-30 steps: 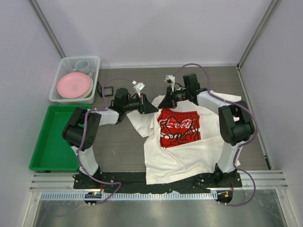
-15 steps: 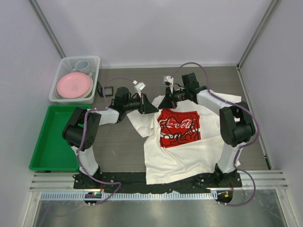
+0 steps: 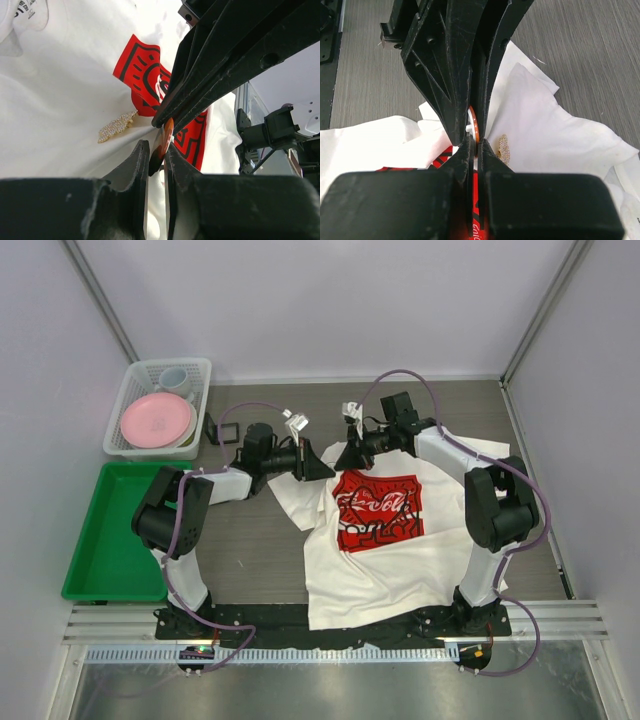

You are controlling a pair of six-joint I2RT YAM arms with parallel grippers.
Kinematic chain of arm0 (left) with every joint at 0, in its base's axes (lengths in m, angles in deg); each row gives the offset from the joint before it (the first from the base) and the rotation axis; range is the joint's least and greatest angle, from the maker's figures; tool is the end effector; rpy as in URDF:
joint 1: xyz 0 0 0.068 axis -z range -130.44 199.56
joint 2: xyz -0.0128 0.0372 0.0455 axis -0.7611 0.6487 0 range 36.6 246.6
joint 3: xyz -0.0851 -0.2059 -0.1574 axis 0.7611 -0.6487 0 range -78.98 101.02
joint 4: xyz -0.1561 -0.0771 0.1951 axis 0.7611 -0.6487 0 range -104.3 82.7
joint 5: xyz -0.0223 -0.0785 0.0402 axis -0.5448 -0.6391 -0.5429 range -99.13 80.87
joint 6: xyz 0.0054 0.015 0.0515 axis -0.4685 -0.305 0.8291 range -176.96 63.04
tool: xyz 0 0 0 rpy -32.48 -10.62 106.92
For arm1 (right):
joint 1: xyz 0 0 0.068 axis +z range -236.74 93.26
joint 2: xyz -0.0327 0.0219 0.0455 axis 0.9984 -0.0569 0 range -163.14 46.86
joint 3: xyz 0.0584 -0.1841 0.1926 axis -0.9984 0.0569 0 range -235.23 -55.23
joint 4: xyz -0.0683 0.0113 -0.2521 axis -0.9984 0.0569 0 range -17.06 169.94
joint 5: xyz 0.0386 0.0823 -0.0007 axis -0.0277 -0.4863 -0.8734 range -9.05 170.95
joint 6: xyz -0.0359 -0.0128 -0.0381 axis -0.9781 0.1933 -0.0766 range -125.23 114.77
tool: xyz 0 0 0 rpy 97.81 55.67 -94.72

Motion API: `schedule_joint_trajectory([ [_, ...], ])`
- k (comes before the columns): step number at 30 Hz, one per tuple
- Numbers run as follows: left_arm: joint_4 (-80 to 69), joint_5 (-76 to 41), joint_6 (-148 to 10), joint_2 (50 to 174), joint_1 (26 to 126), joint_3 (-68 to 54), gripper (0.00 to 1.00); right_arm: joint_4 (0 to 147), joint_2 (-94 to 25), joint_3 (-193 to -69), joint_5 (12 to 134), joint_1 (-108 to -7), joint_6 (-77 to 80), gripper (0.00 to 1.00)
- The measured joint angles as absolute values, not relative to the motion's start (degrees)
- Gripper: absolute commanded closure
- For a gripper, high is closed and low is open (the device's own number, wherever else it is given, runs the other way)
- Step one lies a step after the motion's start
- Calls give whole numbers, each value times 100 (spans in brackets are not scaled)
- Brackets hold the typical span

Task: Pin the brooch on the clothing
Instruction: Pin the brooch onto the flattened clothing.

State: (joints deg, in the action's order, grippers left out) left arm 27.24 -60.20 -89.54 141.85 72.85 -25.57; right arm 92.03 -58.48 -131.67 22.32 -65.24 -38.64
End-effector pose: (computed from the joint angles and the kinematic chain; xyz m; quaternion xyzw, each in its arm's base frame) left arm 0.3381 -0.1758 0.1839 0.1958 0.7450 -0.5573 0.3099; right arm 0.3566 0.1732 0.2334 -0.5310 0.6414 0.4222 0.3583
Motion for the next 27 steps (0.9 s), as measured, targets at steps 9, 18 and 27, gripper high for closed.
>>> schedule_joint_trajectory([
  [9,2667,-6138,-8796,14187,7291,-2466,90,9699,-5848,-13427,2304,-6494,-4347,99],
  [18,2663,-6273,-8705,14248,7298,-2396,89,10237,-5855,-13685,2501,-6422,-4889,99],
  [27,2528,-6346,-8624,14312,7304,-2232,89,10648,-5905,-13941,2614,-6398,-5374,99],
])
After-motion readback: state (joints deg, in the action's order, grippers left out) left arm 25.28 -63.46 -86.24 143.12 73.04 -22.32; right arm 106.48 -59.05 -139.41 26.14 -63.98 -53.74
